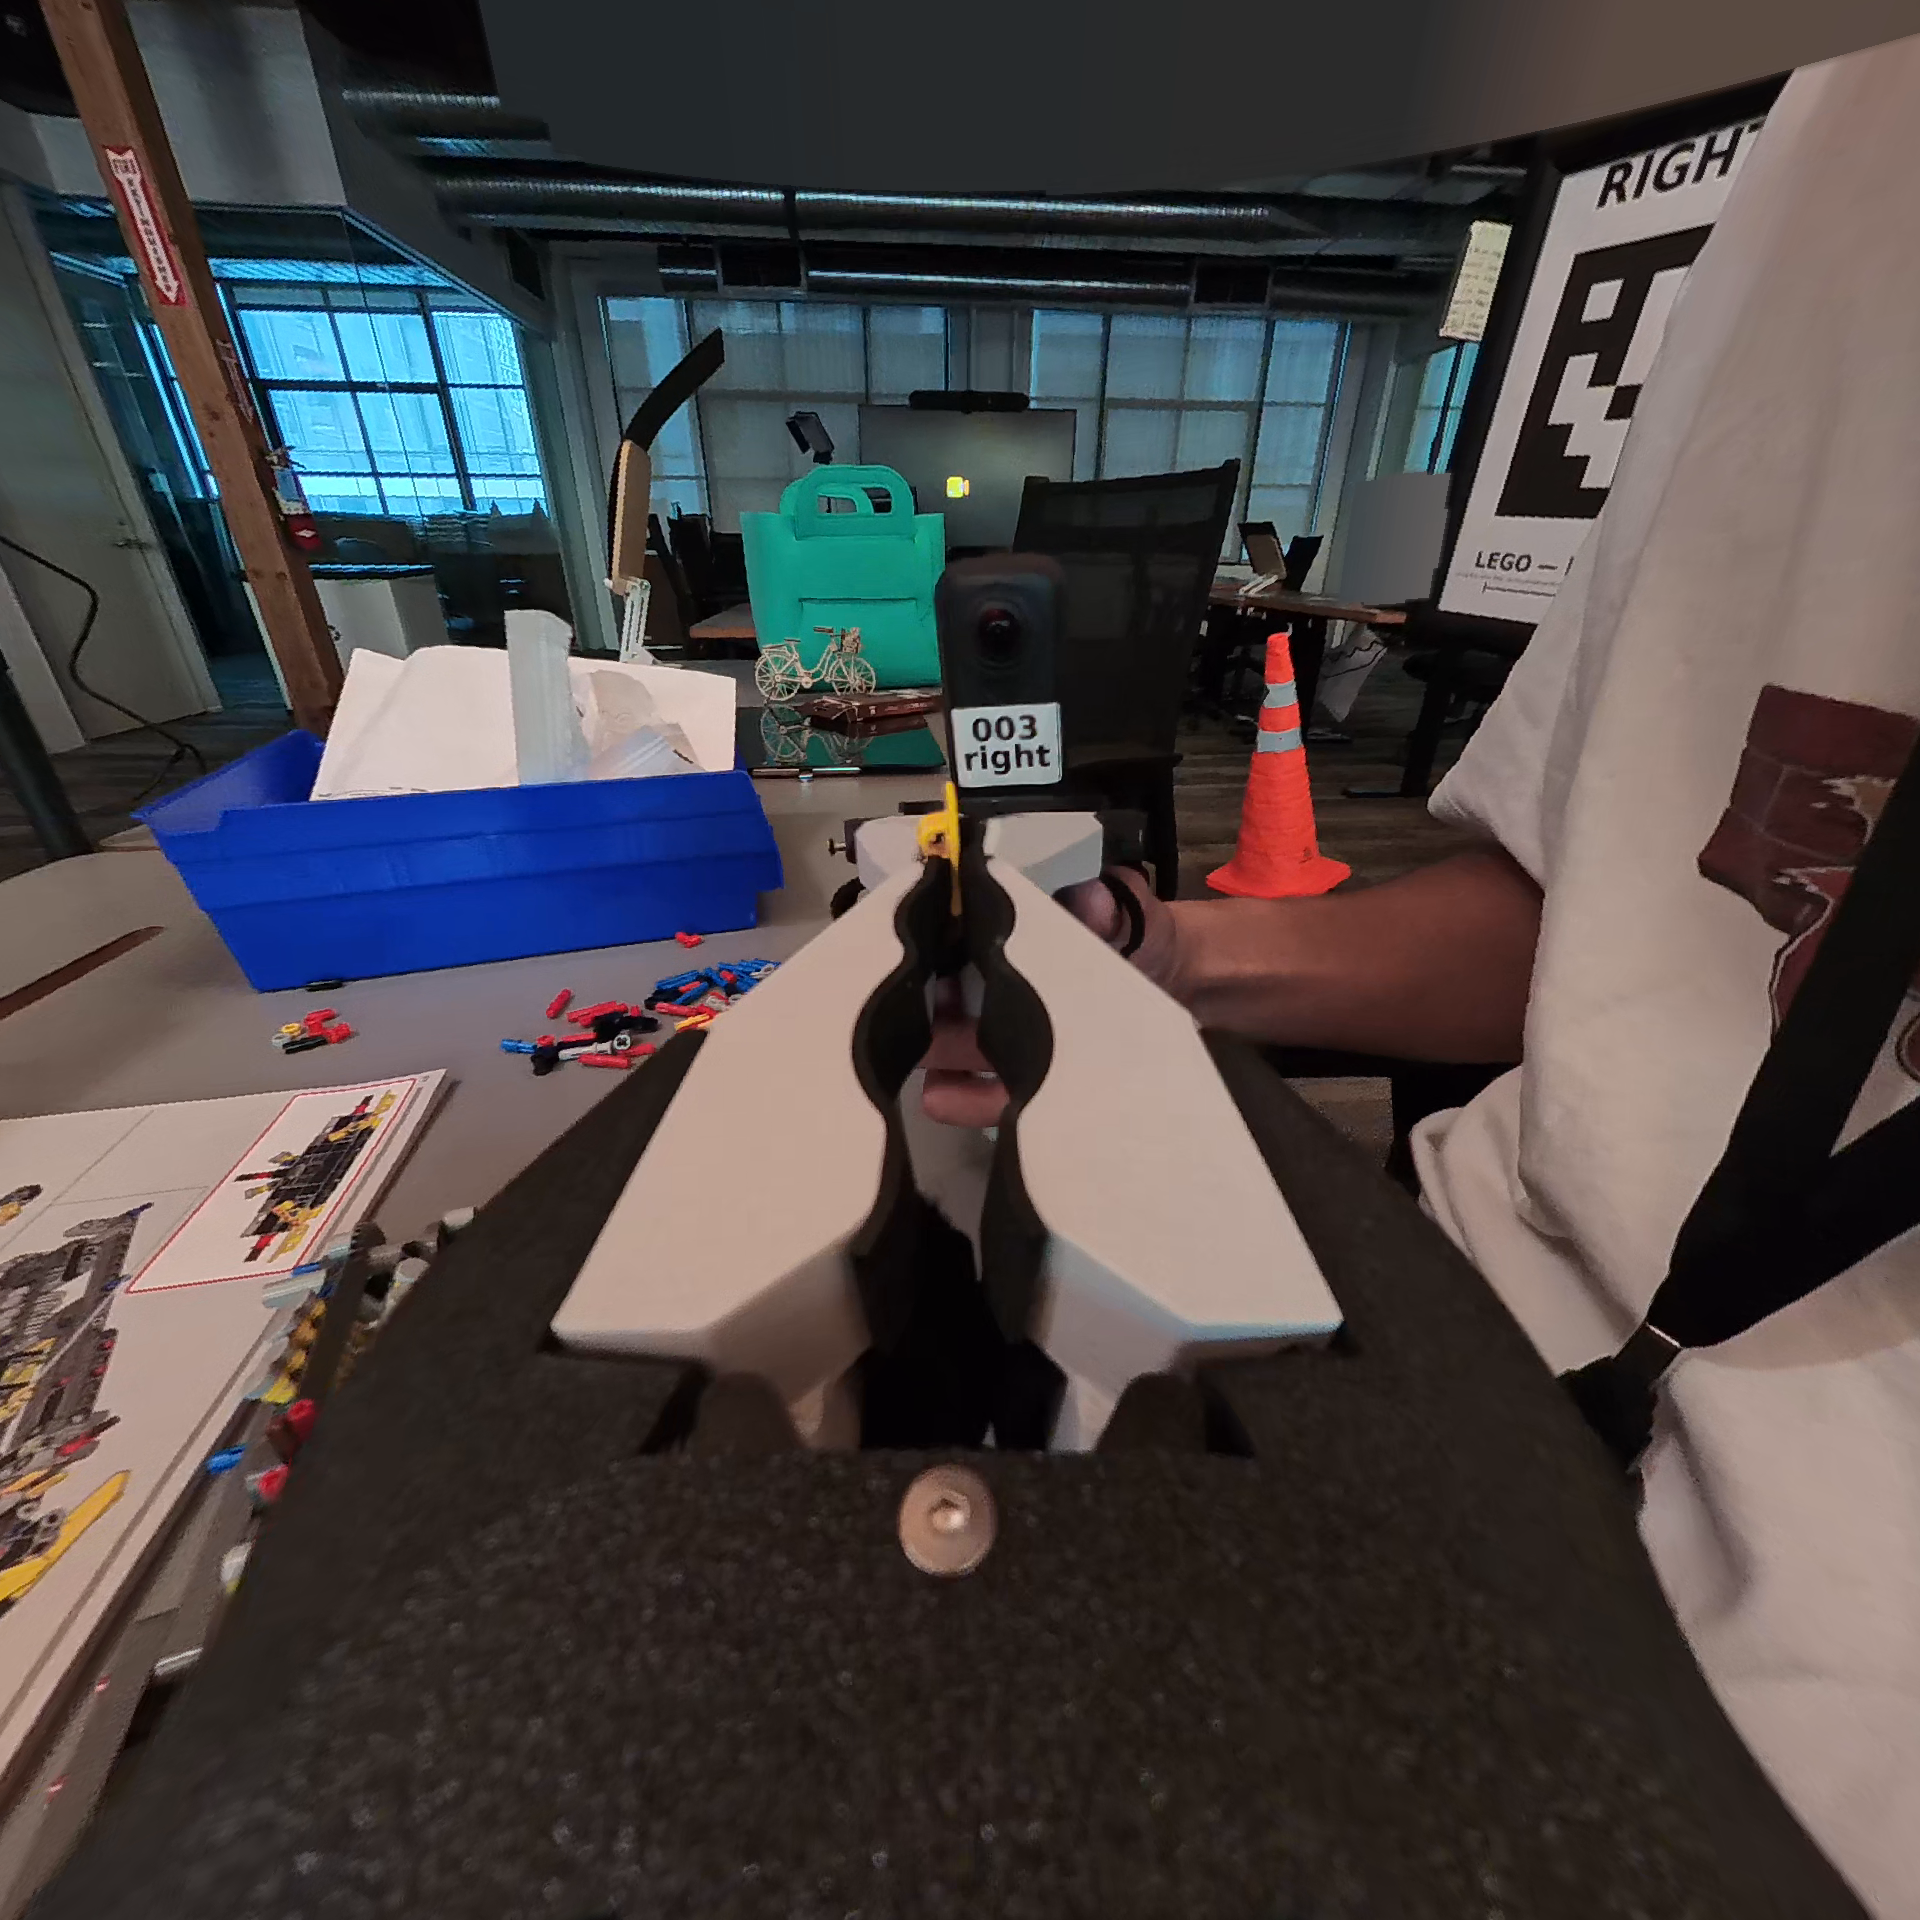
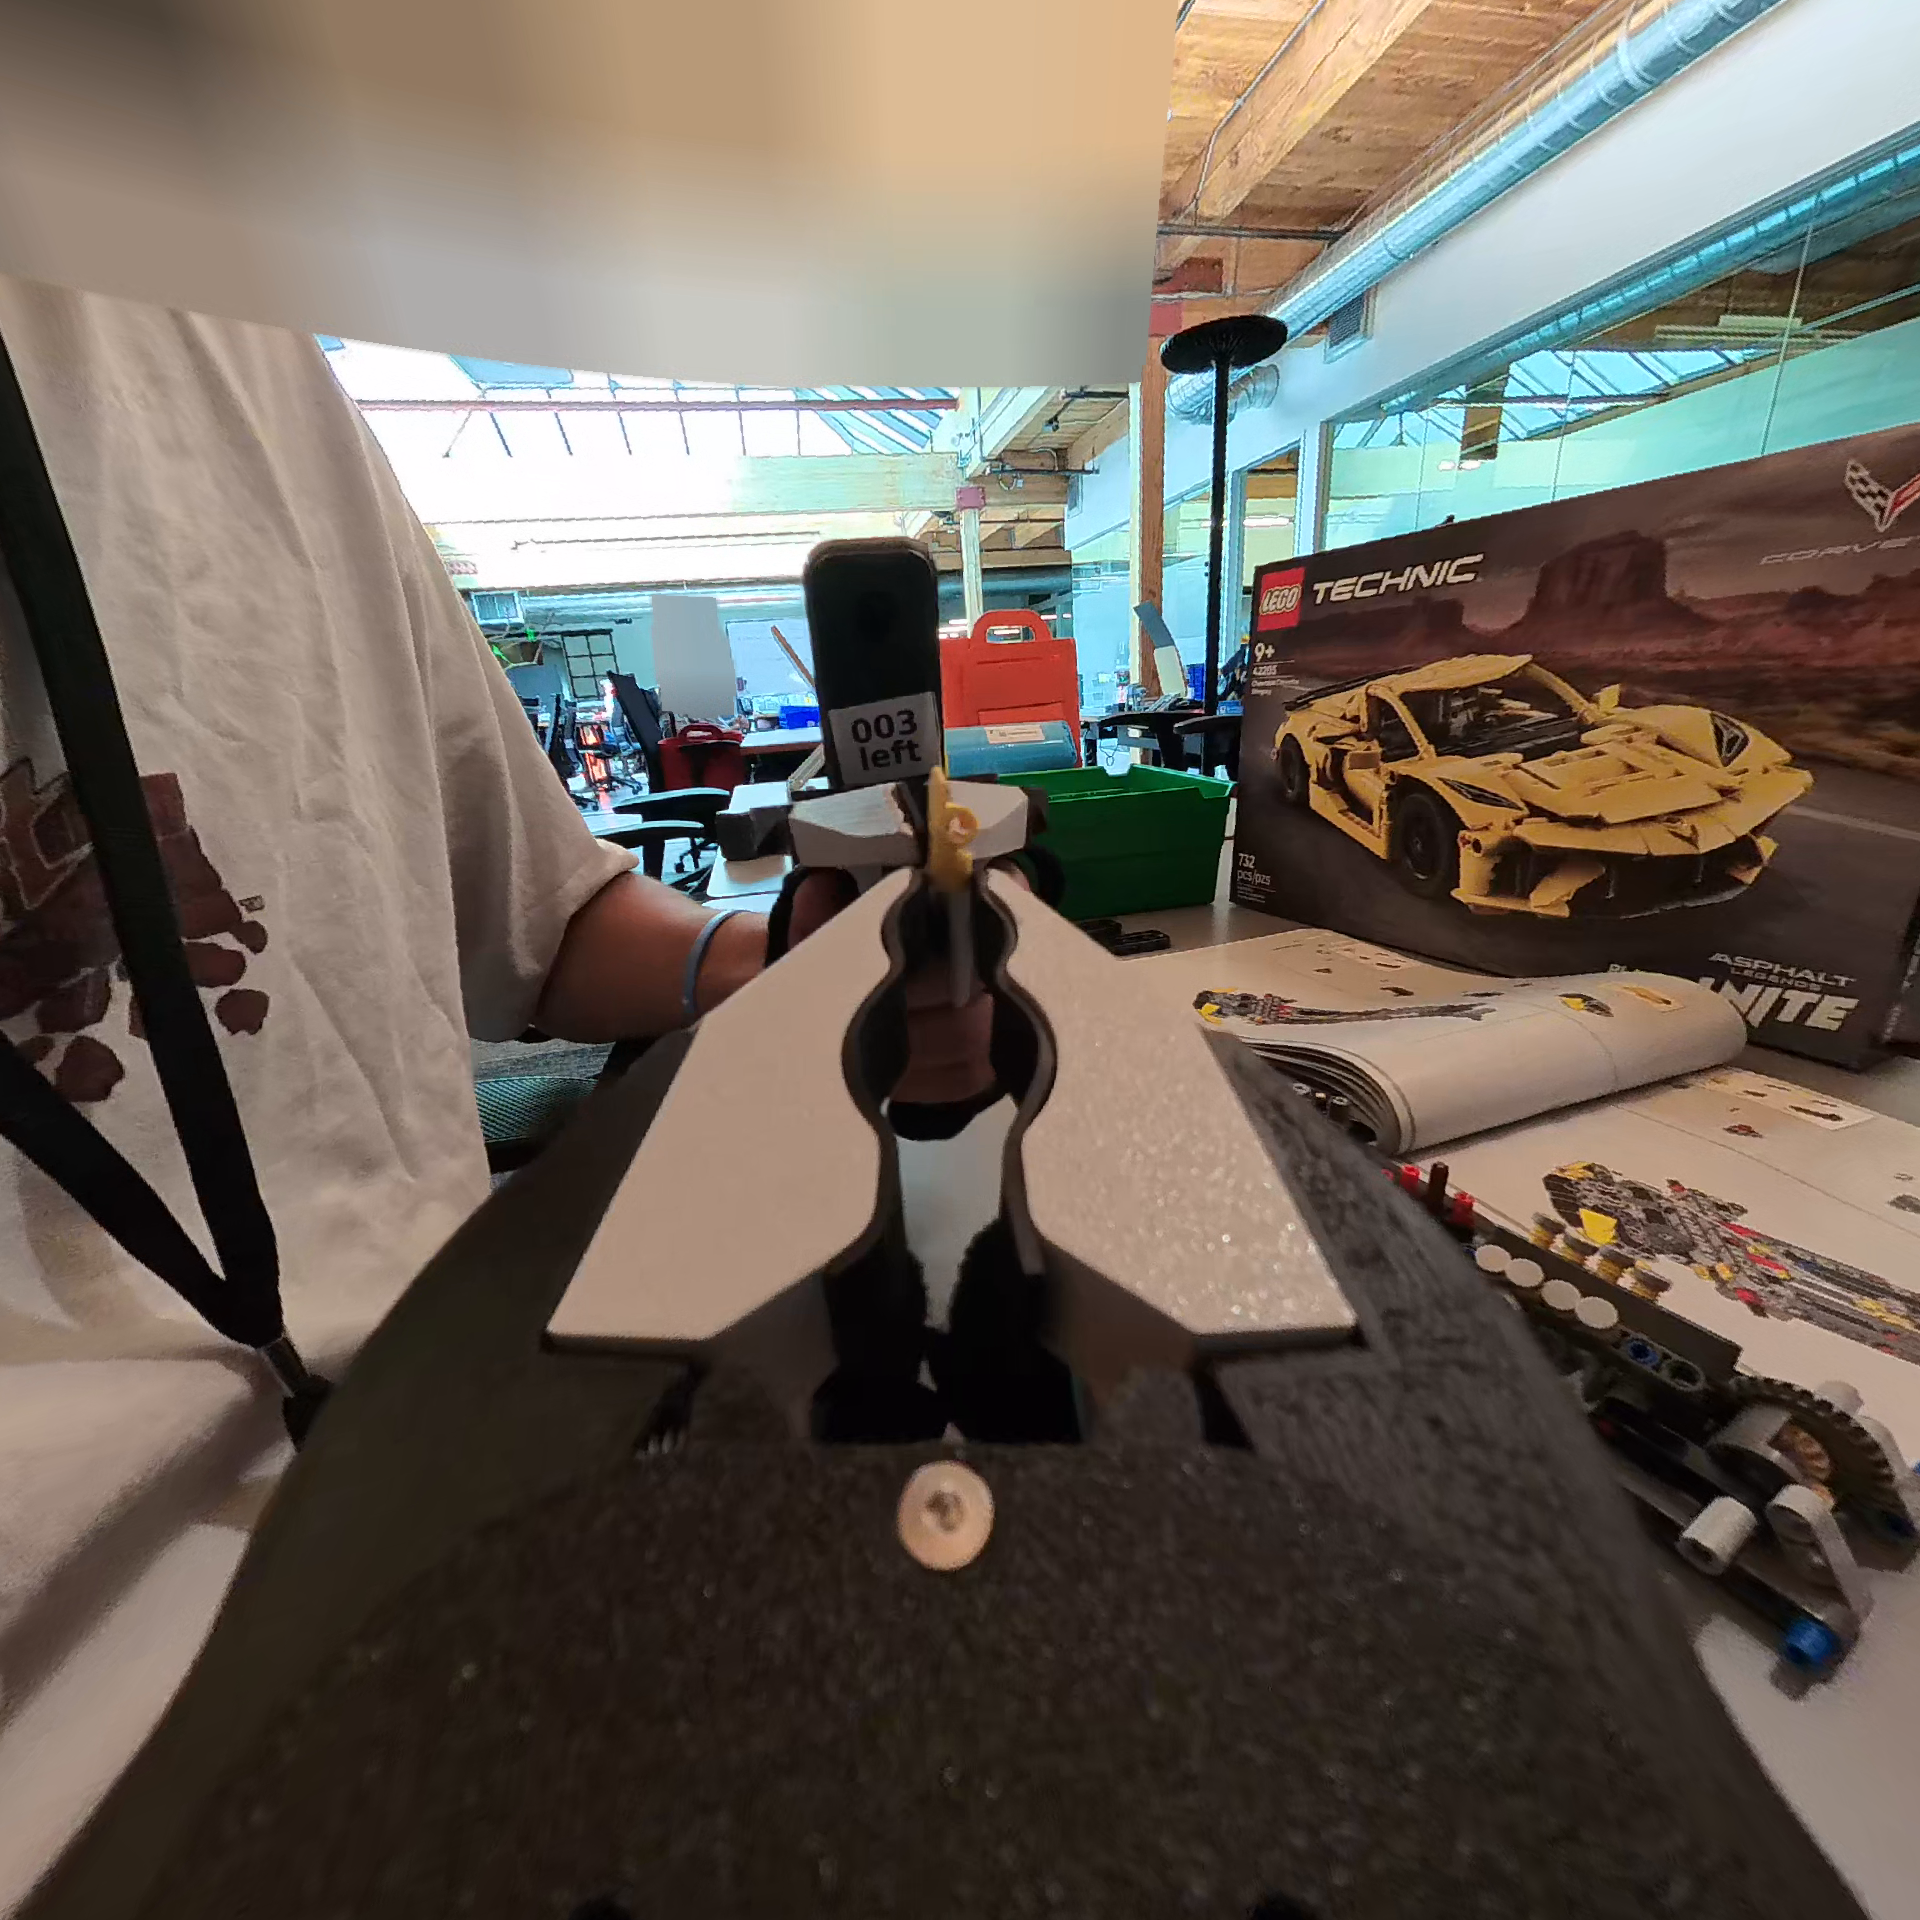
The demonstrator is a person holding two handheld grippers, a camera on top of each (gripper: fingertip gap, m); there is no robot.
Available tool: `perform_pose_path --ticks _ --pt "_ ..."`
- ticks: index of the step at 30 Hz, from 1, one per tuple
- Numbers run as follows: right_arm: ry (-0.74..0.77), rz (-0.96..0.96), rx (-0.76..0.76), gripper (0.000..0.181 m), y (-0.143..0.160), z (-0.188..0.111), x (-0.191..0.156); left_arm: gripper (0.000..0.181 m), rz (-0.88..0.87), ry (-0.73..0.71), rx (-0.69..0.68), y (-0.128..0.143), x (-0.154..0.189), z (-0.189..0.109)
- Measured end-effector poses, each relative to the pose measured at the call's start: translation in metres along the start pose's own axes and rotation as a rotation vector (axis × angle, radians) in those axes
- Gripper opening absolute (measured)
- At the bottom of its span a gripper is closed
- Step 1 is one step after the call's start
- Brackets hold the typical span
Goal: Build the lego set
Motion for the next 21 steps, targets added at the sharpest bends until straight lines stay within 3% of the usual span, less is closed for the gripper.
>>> perform_pose_path --ticks 11,21 --pt "-0.09 0.067 0.035 0.006 -0.0027 -0.0037 -0.0036 0.0 0.073 0.042 -0.07 0.0051 0.0066 0.0023" --pt "-0.015 0.022 0.004 0.006 -0.0007 -0.0027 0.0005 0.001 0.044 -0.006 -0.09 0.0041 0.0015 0.0019"
Point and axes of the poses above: each gripper's, where its closed fingertips meet, z out along the fingers, y out of its underside, x = y × z across the jaws, the point moved 6 cm from there along -z, back along the fingers, and after that the axes turned 14 degrees about -x, right-handed, at the moved point
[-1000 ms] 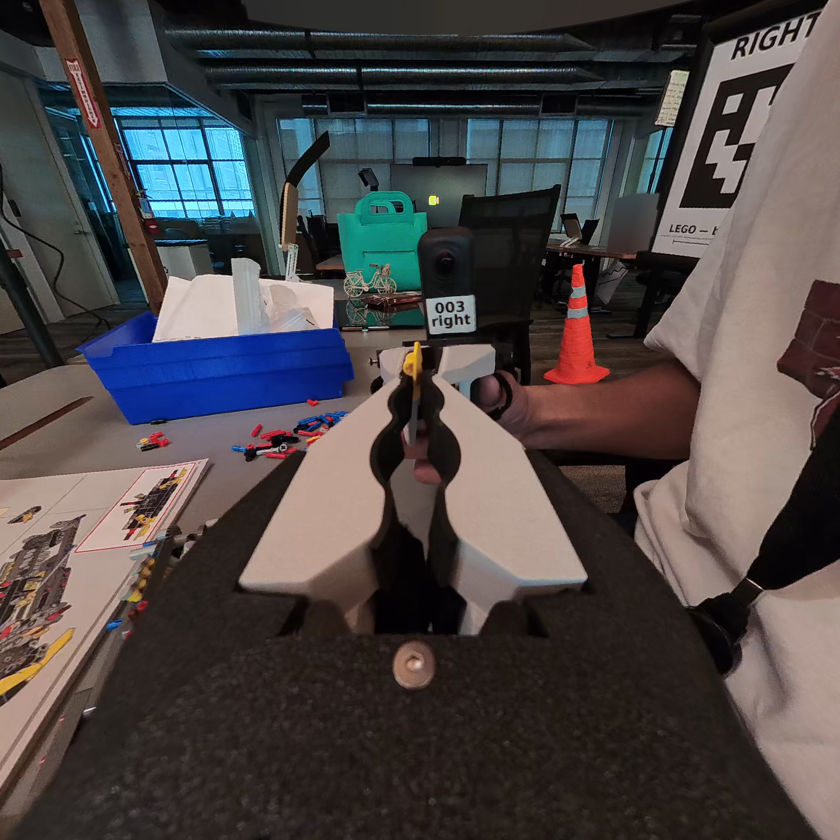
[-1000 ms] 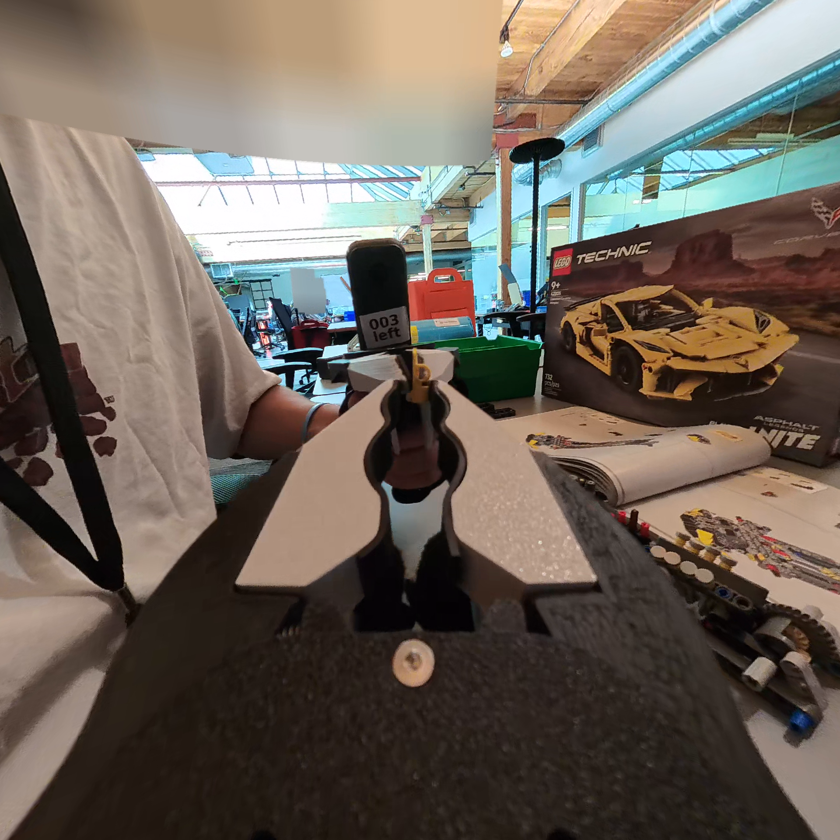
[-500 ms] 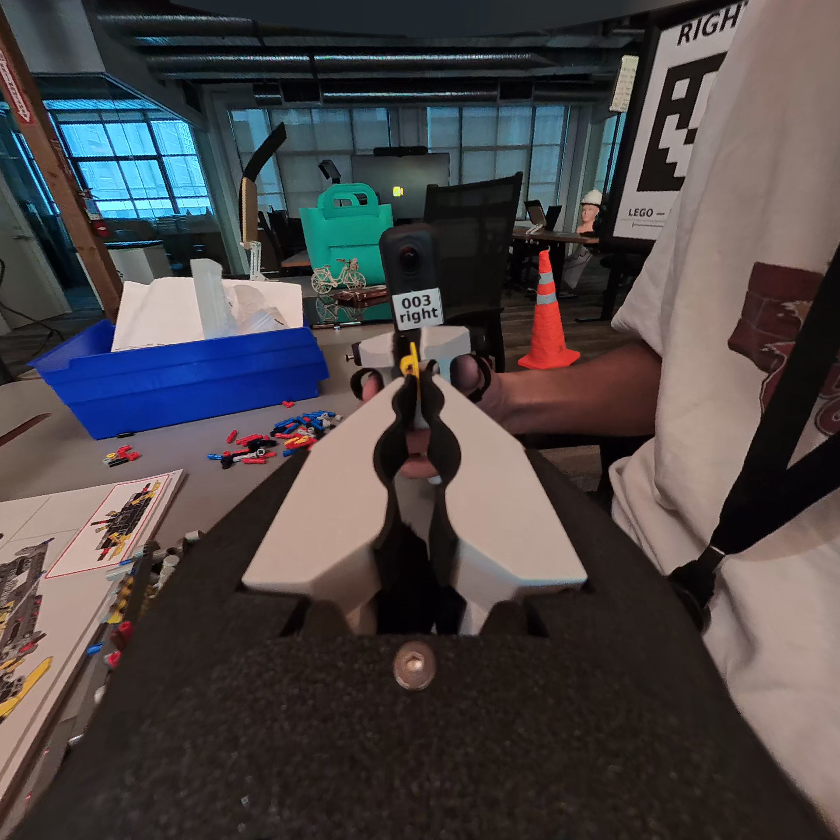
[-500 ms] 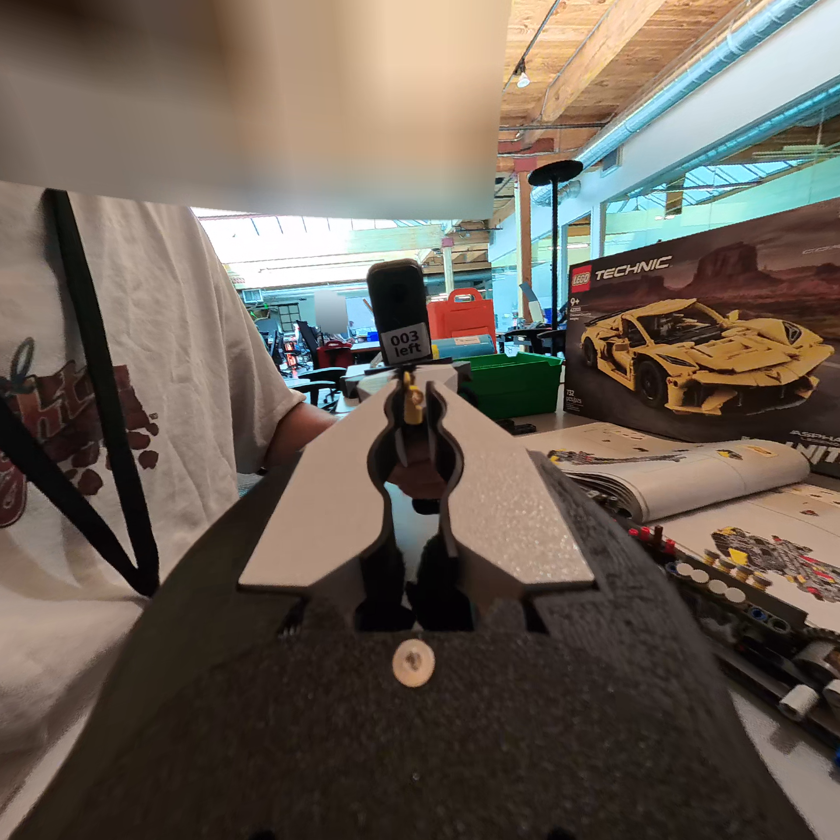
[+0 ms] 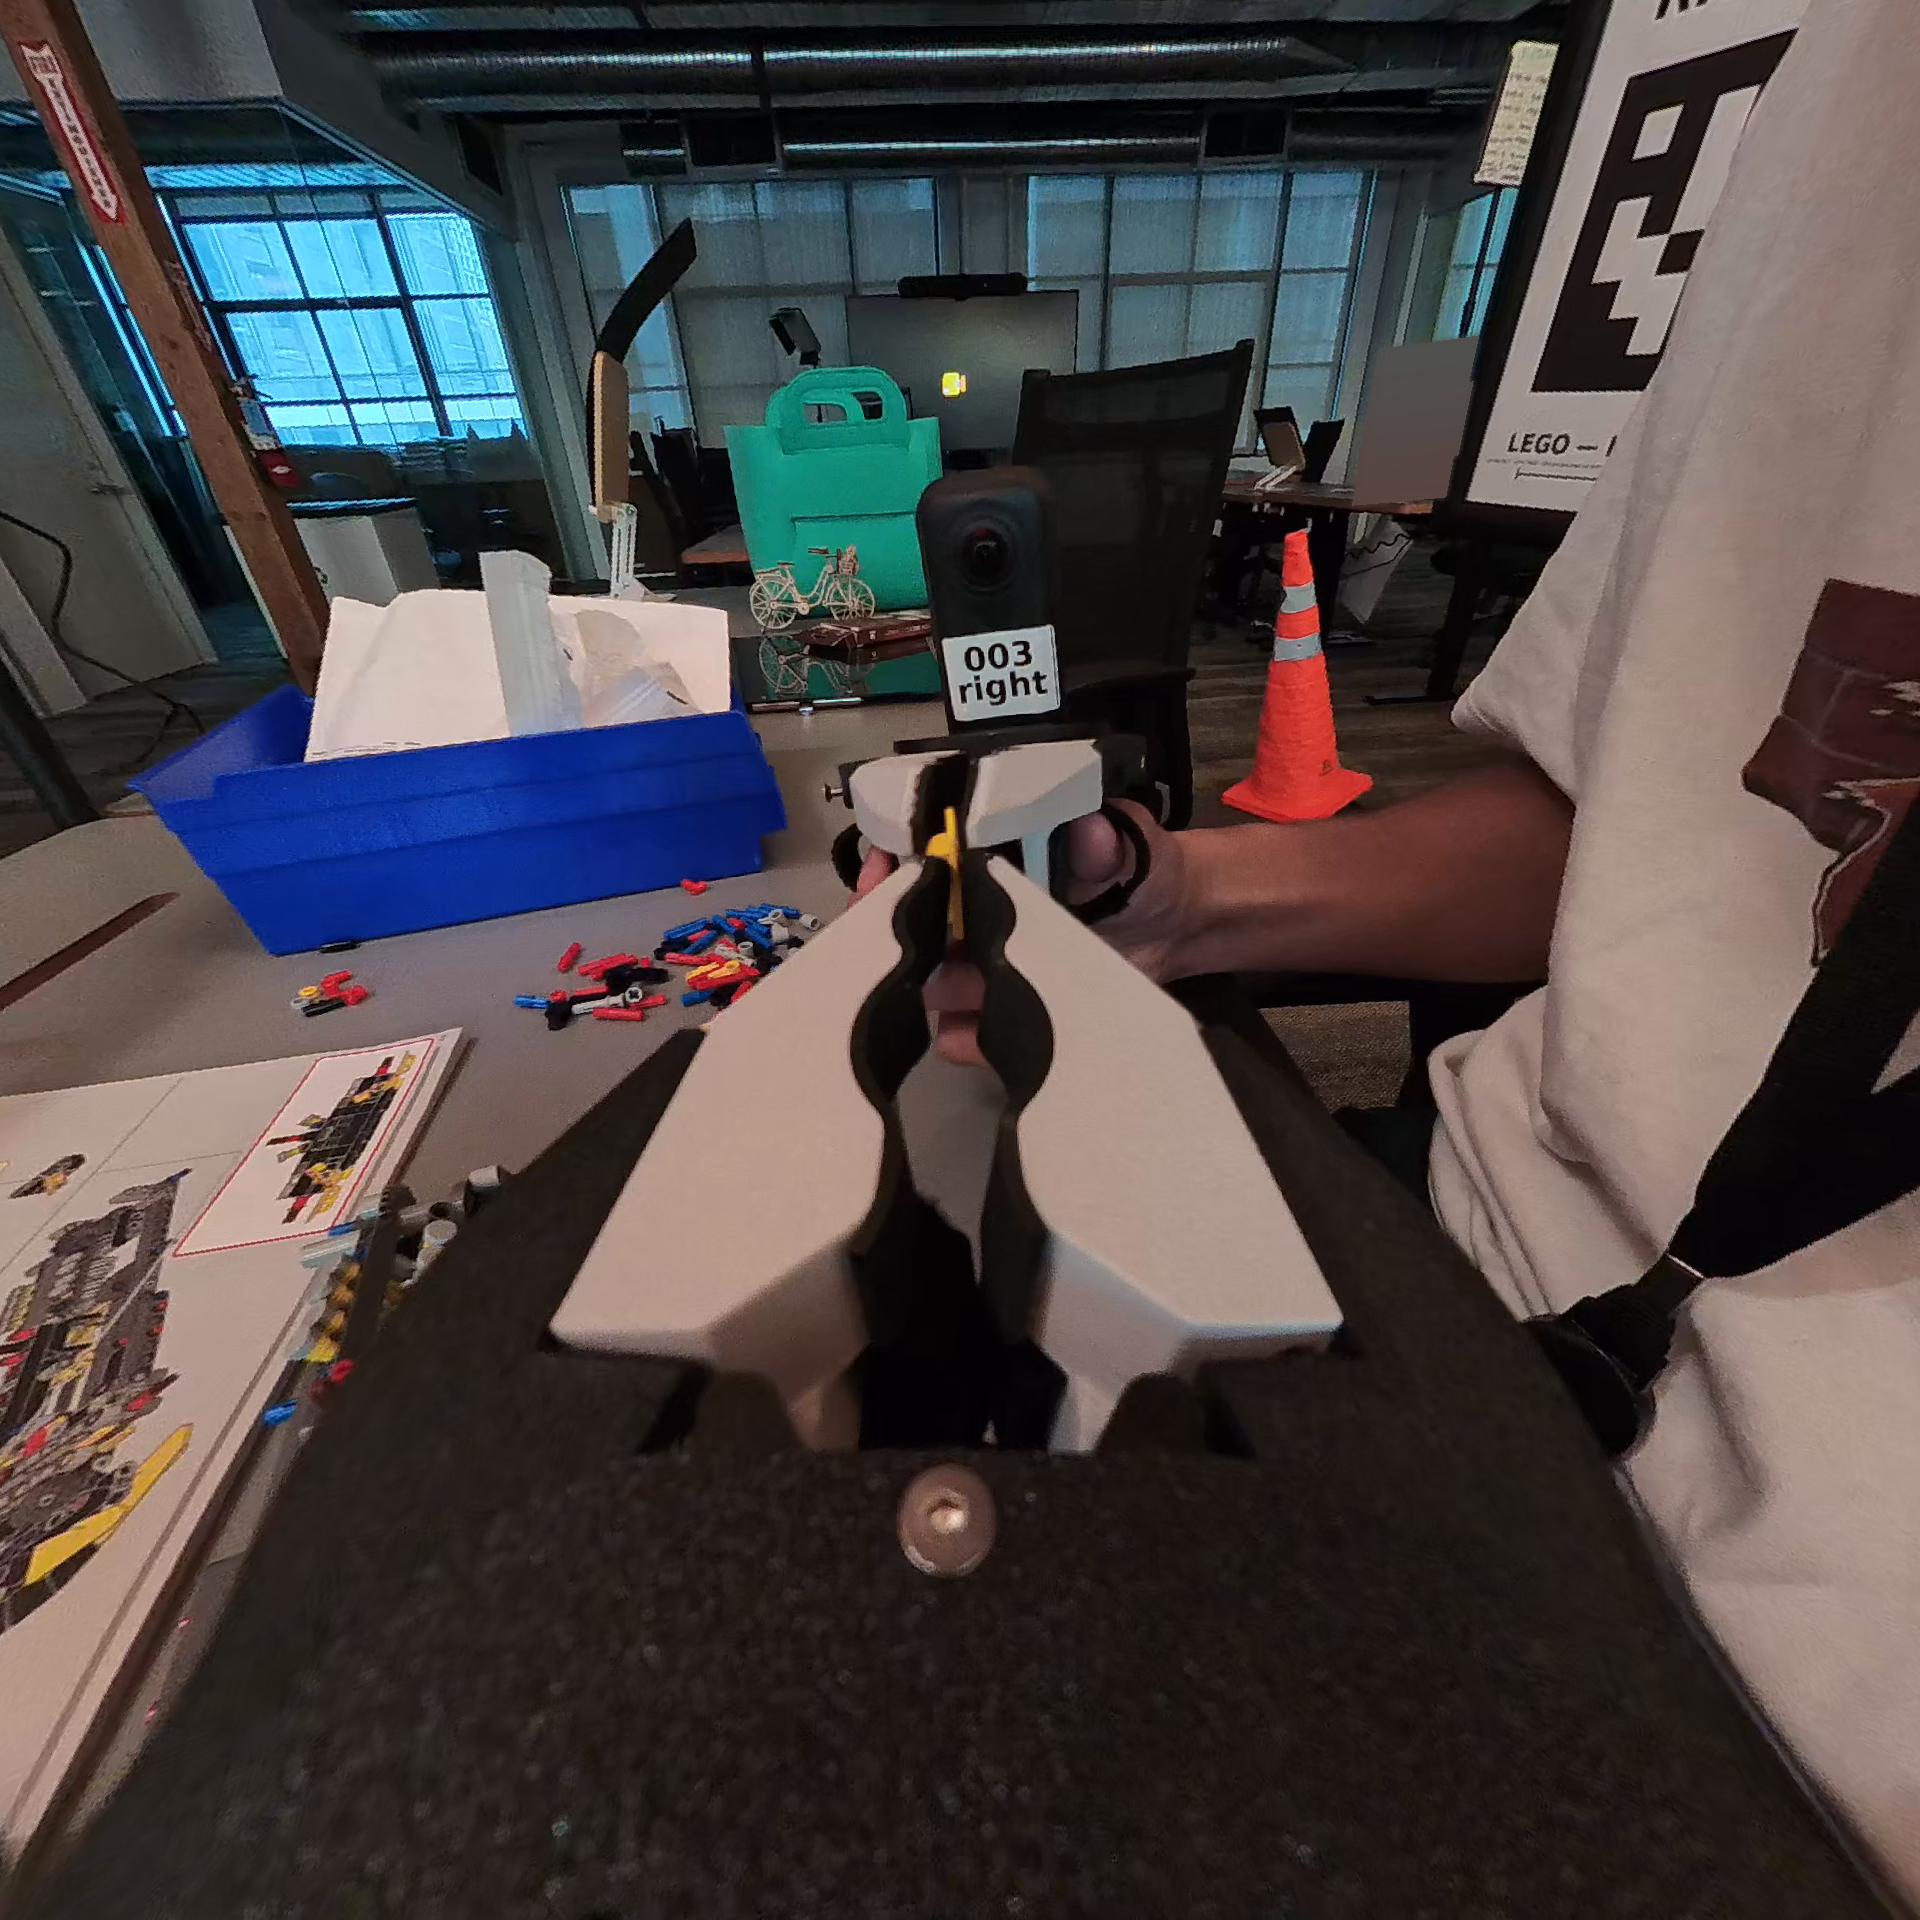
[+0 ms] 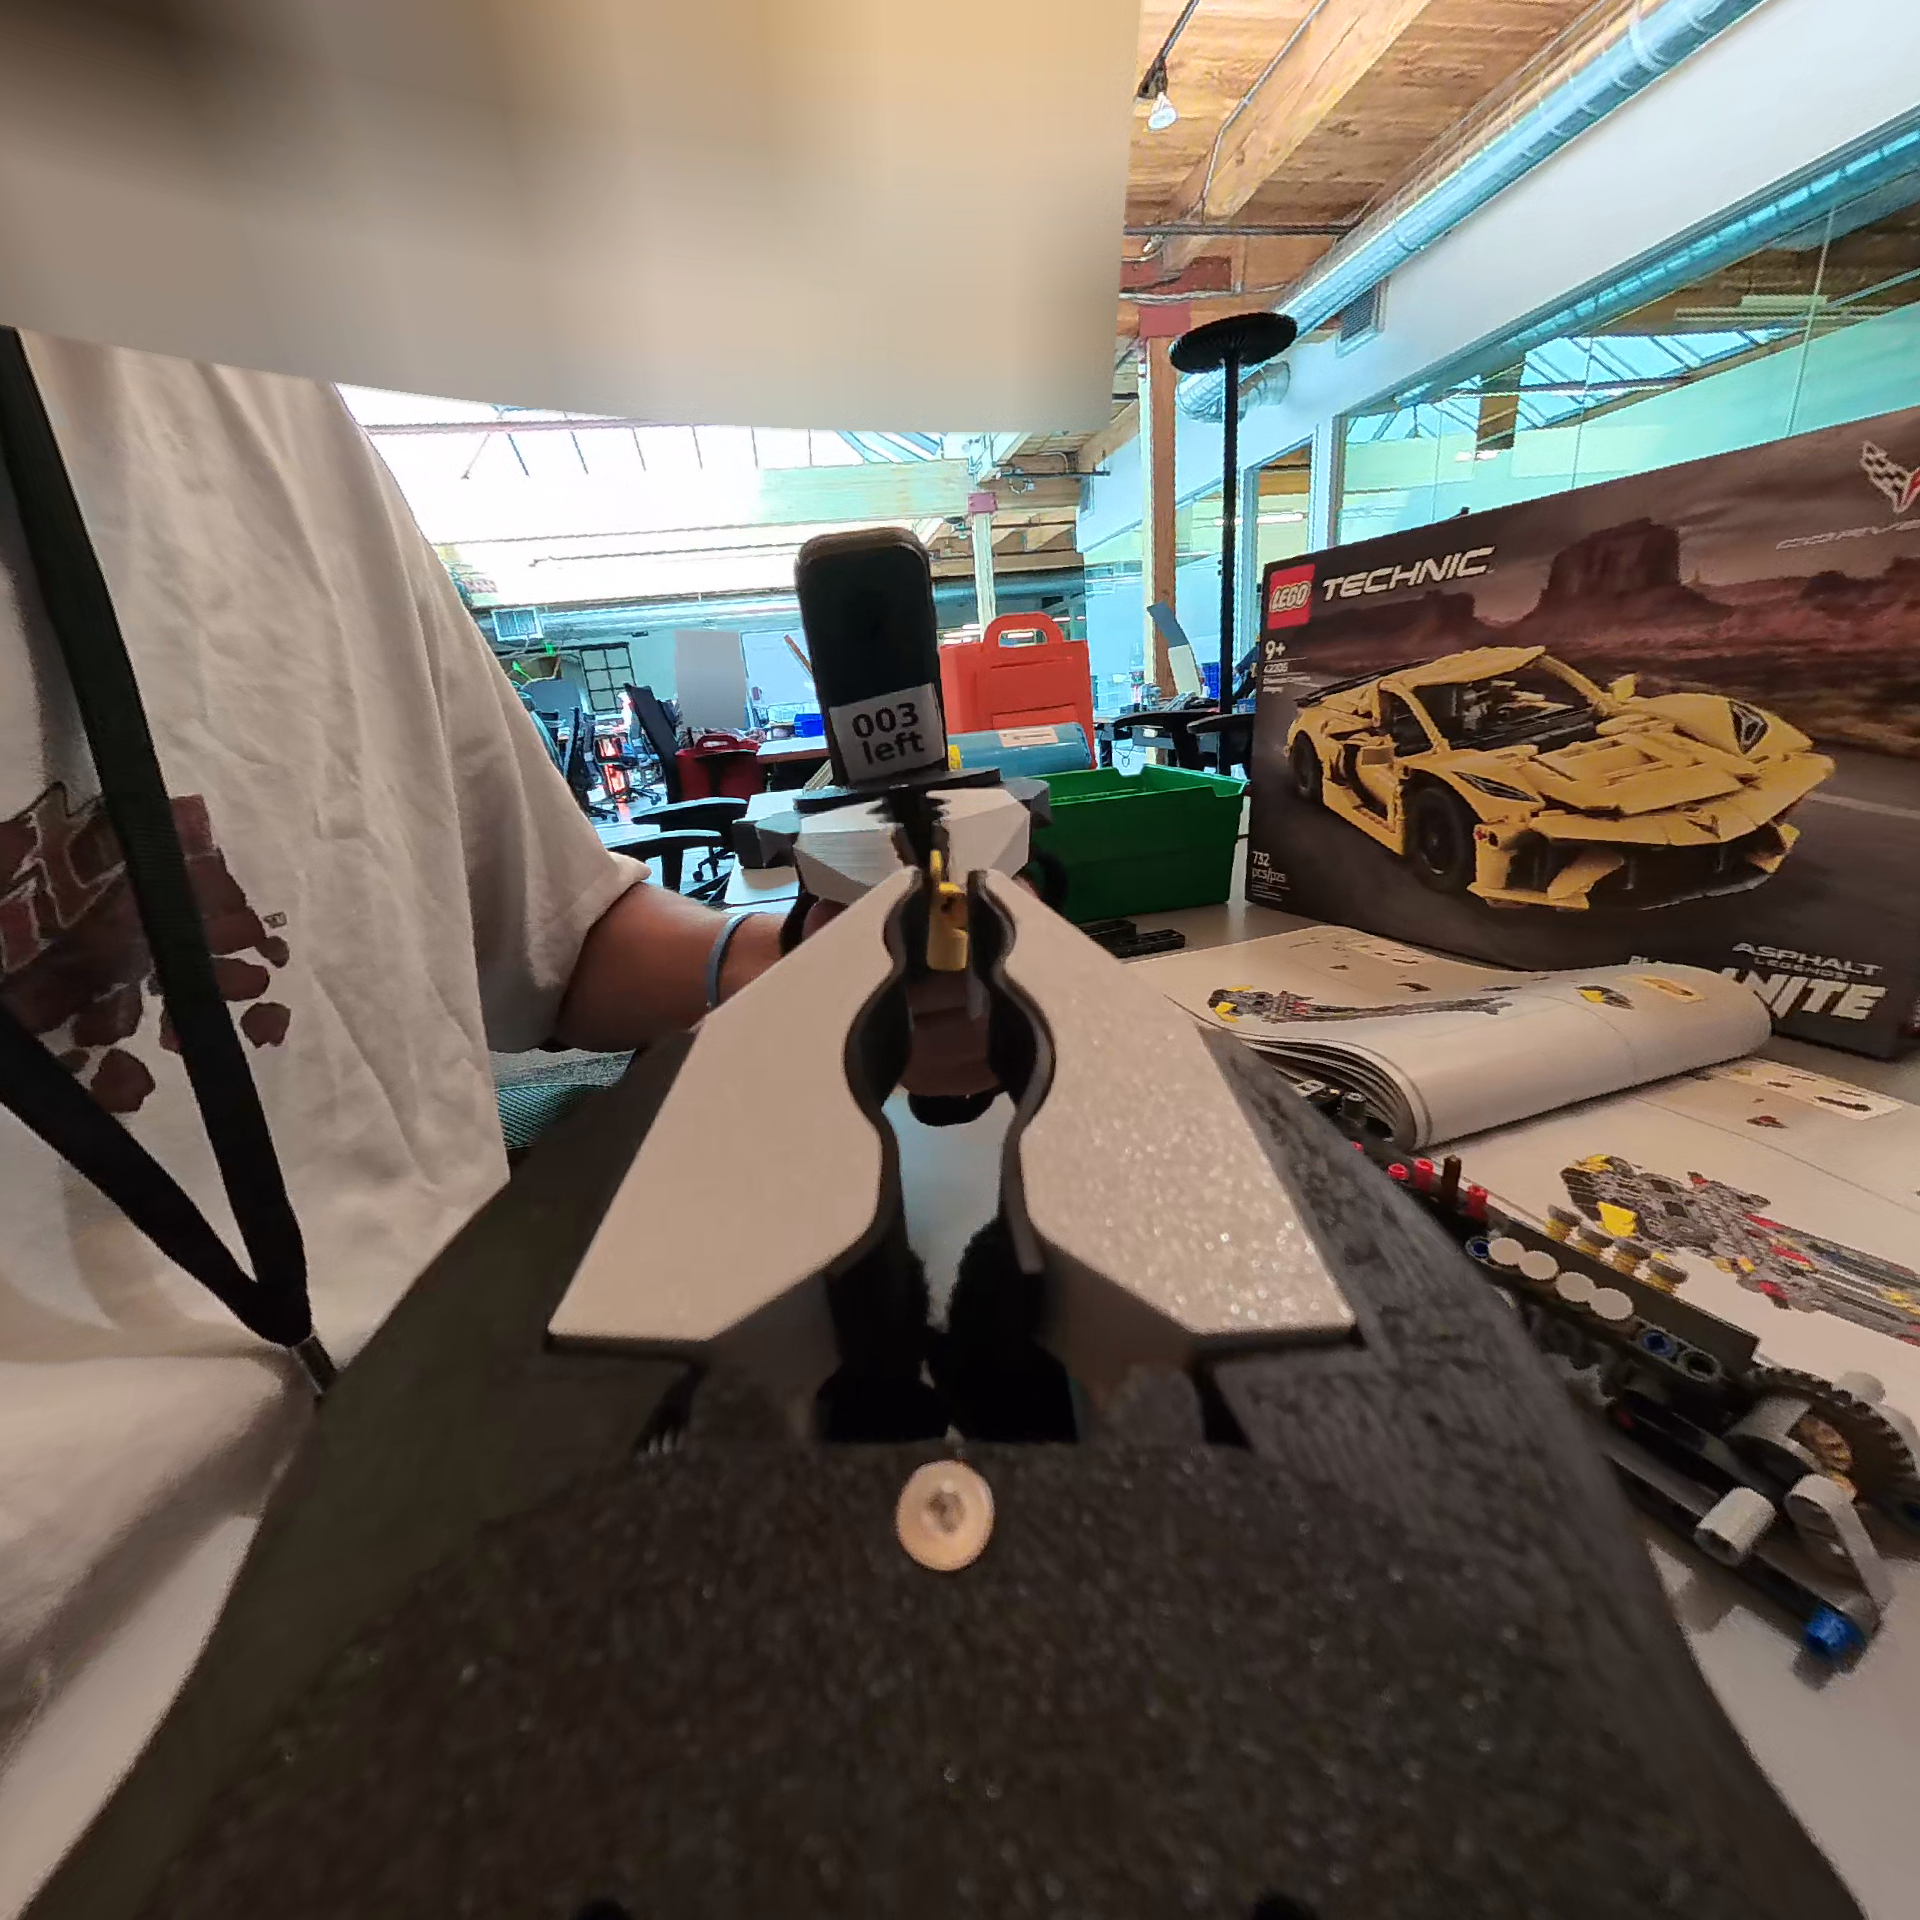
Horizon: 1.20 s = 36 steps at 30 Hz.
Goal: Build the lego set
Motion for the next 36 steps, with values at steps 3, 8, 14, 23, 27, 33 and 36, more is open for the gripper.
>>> perform_pose_path --ticks 3,8,14,23,27,33,36 --pt "0.007 0.003 0.0 0.006 0.0 0.0 0.001 0.001 0.004 -0.012 -0.015 0.001 -0.001 0.001" --pt "0.043 0.036 -0.001 0.007 -0.003 -0.008 0.008 0.0 -0.01 -0.03 -0.034 0.001 -0.005 -0.002" --pt "0.351 0.231 -0.831 0.016 0.044 -0.042 0.047 0.0 -0.076 -0.177 -0.234 0.026 -0.035 -0.001" --pt "0.484 0.145 -1.121 0.012 0.091 -0.025 0.047 0.0 -0.107 -0.229 -0.392 0.048 -0.039 0.011" --pt "0.435 0.224 -1.11 0.015 0.091 -0.025 0.048 0.0 -0.114 -0.229 -0.423 0.052 -0.04 0.013" --pt "0.331 0.272 -1.043 0.017 0.091 -0.013 0.044 0.0 -0.126 -0.23 -0.42 0.053 -0.042 0.012" --pt "0.311 0.19 -0.997 0.02 0.079 -0.02 0.055 0.0 -0.127 -0.234 -0.42 0.053 -0.043 0.011"
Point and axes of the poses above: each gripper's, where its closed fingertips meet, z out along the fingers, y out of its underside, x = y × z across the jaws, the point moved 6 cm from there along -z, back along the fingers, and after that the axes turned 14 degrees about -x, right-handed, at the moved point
